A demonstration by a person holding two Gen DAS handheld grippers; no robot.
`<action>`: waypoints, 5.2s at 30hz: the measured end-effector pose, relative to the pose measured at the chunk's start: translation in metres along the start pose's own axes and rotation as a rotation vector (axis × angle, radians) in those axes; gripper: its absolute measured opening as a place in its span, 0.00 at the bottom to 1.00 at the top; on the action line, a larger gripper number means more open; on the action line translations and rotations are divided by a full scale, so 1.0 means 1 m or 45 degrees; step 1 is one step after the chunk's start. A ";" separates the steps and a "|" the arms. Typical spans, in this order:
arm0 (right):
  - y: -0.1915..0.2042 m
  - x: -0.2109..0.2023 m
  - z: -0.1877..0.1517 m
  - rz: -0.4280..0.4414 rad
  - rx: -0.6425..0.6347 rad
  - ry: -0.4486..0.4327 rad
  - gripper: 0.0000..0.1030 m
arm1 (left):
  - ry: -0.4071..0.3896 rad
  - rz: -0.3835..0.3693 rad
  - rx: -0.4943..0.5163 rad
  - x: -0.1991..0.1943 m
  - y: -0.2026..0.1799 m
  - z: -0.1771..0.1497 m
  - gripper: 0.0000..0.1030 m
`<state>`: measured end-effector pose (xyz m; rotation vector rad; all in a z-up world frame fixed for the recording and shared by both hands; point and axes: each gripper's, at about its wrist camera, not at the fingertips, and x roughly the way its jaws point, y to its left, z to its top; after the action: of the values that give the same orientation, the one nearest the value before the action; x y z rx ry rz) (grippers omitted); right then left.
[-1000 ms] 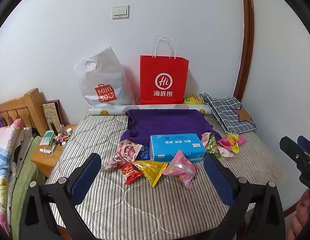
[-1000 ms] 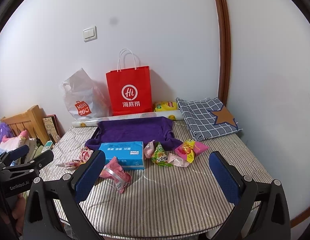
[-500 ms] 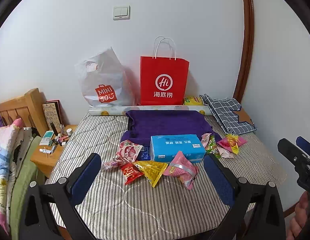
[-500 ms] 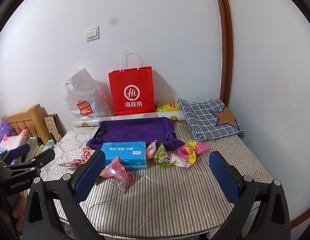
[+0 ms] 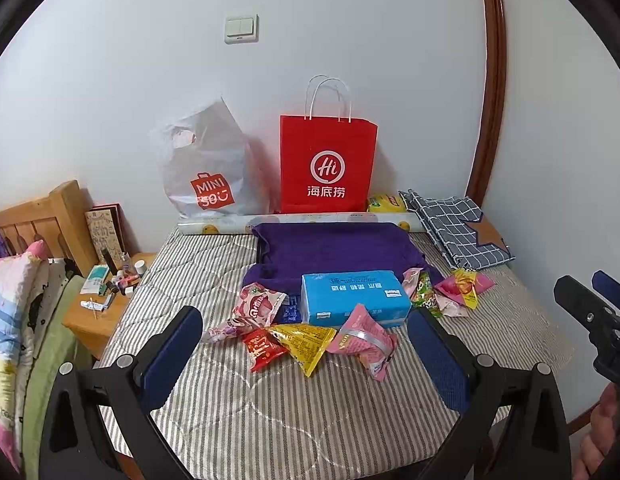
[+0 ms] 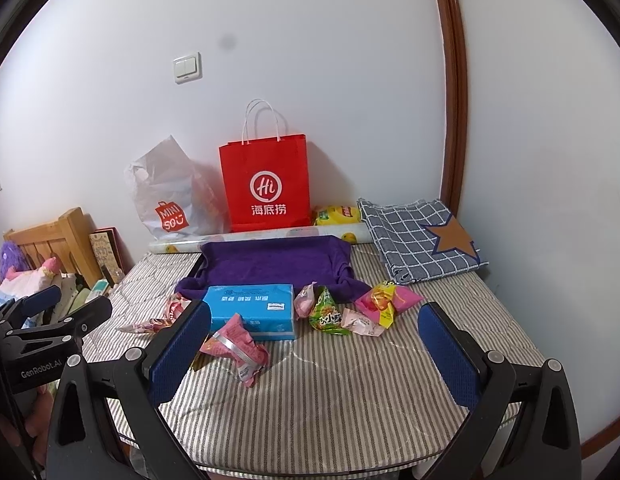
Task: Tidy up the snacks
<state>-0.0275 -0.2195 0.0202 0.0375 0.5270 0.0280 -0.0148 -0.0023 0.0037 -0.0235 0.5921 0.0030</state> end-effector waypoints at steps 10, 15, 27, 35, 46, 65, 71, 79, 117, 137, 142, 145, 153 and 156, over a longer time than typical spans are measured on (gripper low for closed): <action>0.000 0.017 -0.003 -0.016 0.008 0.037 1.00 | -0.006 0.004 0.010 0.008 -0.002 0.000 1.00; -0.002 0.035 -0.008 -0.059 -0.025 0.021 1.00 | 0.011 0.032 0.003 0.026 0.007 -0.003 1.00; -0.025 0.110 -0.042 -0.086 -0.082 0.142 1.00 | 0.166 0.074 -0.058 0.105 0.045 -0.016 1.00; -0.072 0.179 -0.049 -0.118 0.089 0.329 0.98 | 0.236 0.062 -0.114 0.155 0.064 -0.019 0.99; -0.120 0.264 -0.029 -0.136 0.178 0.411 0.88 | 0.218 0.042 -0.106 0.196 0.071 0.001 0.99; -0.121 0.324 -0.019 -0.155 0.175 0.444 0.57 | 0.287 0.052 -0.182 0.225 0.098 0.002 0.99; -0.111 0.289 -0.007 -0.170 0.167 0.350 0.56 | 0.303 0.087 -0.191 0.213 0.114 -0.003 0.99; -0.075 0.242 -0.006 -0.073 0.171 0.302 0.56 | 0.336 0.085 -0.192 0.195 0.130 -0.025 0.98; -0.023 0.219 -0.055 0.010 0.089 0.439 0.56 | 0.528 -0.098 -0.118 0.231 0.116 -0.062 0.36; -0.026 0.204 -0.078 0.118 0.090 0.532 0.54 | 0.513 -0.050 -0.123 0.209 0.112 -0.067 0.19; -0.025 0.194 -0.073 0.112 0.073 0.520 0.54 | 0.484 -0.082 -0.164 0.193 0.115 -0.062 0.19; -0.022 0.190 -0.072 0.122 0.068 0.521 0.54 | 0.467 -0.121 -0.197 0.183 0.115 -0.058 0.19; -0.018 0.182 -0.070 0.097 0.061 0.495 0.54 | 0.434 -0.159 -0.190 0.160 0.094 -0.046 0.19; -0.018 0.177 -0.064 0.117 0.072 0.463 0.54 | 0.416 -0.177 -0.152 0.154 0.081 -0.041 0.19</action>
<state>0.0934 -0.2291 -0.1242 0.1137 0.8892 0.1113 0.0889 0.0768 -0.1178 -0.1836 0.9156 -0.1018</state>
